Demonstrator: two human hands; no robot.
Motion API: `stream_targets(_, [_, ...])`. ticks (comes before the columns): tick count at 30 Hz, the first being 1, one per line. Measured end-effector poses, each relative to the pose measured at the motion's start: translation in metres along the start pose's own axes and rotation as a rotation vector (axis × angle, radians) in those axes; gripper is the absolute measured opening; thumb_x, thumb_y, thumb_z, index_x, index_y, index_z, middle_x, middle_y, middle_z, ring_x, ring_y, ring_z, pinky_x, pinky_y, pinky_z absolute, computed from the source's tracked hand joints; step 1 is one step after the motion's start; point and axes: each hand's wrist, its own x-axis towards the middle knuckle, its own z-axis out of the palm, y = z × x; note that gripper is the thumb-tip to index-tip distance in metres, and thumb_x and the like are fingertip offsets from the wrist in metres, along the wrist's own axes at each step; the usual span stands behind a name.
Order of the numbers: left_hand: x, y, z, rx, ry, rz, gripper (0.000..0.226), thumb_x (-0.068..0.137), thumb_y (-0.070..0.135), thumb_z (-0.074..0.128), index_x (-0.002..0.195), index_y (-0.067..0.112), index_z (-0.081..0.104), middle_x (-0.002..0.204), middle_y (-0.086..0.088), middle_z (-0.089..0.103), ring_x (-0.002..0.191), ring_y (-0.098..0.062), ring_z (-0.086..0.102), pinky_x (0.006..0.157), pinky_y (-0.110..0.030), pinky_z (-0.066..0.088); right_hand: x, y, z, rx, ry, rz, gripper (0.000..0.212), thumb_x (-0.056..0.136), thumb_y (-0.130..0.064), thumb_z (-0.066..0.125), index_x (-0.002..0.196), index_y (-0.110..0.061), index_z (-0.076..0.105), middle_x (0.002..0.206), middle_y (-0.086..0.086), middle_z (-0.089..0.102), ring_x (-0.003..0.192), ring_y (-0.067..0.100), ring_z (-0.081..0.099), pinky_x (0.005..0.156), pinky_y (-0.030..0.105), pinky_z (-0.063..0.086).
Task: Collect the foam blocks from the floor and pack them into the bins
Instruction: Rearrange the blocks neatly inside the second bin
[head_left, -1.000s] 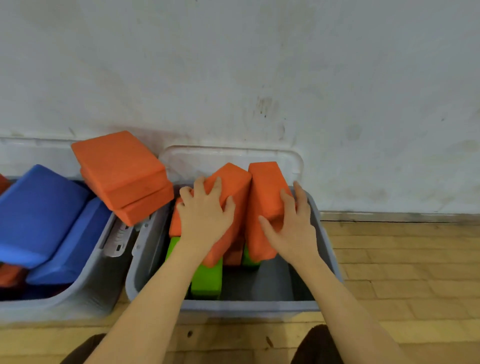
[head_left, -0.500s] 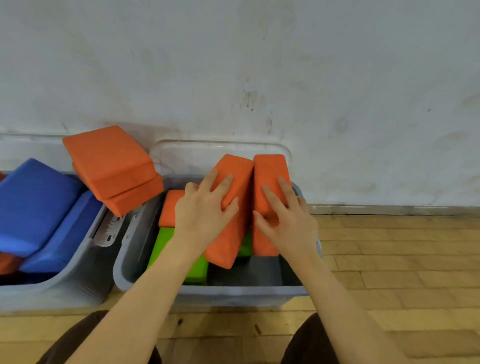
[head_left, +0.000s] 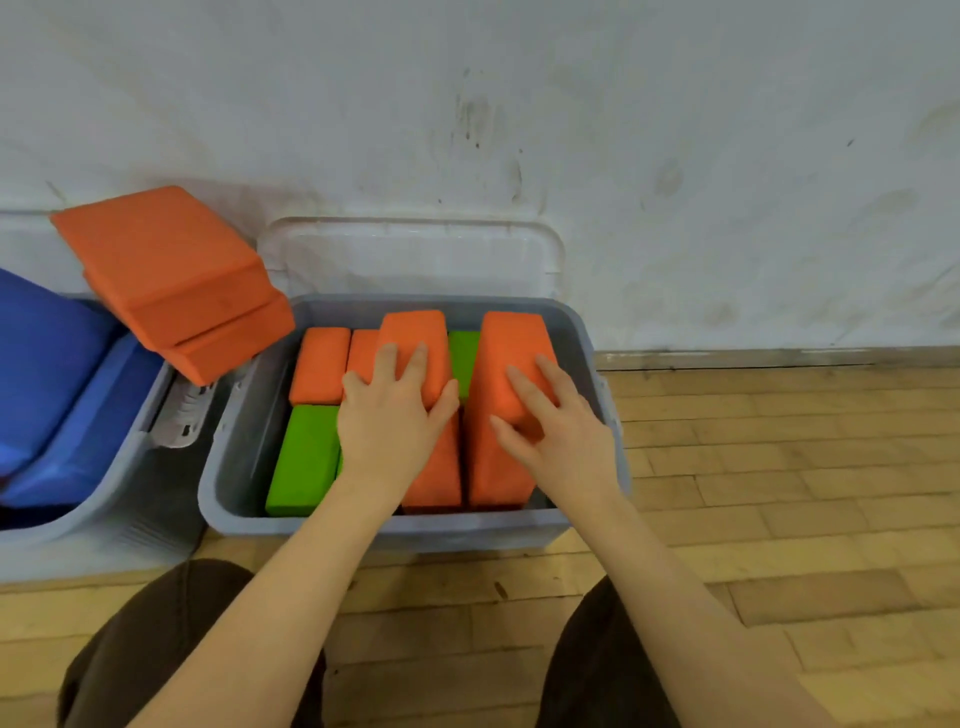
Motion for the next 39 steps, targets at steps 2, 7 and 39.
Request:
stream_targets(2, [-0.004, -0.009, 0.003, 0.002, -0.029, 0.040, 0.066, 0.079, 0.060, 0.037, 0.122, 0.017, 0.063, 0.124, -0.015, 0.056, 0.075, -0.041, 0.051, 0.061, -0.043, 0.048, -0.007, -0.002, 0.016, 0.104, -0.040, 0.047, 0.059, 0.082, -0.058, 0.043, 0.134, -0.030, 0.051, 0.145, 0.007, 0.042, 0.110, 0.031, 0.057, 0.062, 0.042, 0.057])
stream_targets(7, [-0.022, -0.011, 0.020, -0.238, -0.273, 0.017, 0.072, 0.080, 0.065, 0.026, 0.143, 0.030, 0.037, 0.156, -0.009, 0.014, 0.121, -0.042, 0.043, 0.095, -0.047, 0.044, -0.021, 0.001, 0.036, 0.168, -0.139, 0.077, 0.064, 0.082, -0.062, 0.042, 0.139, -0.033, 0.043, 0.150, 0.004, 0.031, 0.123, 0.028, 0.048, 0.078, 0.043, 0.055])
stream_targets(39, [0.029, -0.049, 0.134, 0.036, -0.344, 0.024, 0.056, 0.095, 0.045, 0.025, 0.145, 0.021, 0.032, 0.155, -0.004, 0.024, 0.143, -0.024, 0.018, 0.112, -0.046, 0.011, 0.020, 0.034, 0.137, -0.047, -0.394, 0.153, 0.055, 0.098, -0.049, 0.030, 0.149, -0.033, 0.019, 0.159, -0.001, 0.009, 0.146, 0.021, 0.009, 0.116, 0.043, -0.002])
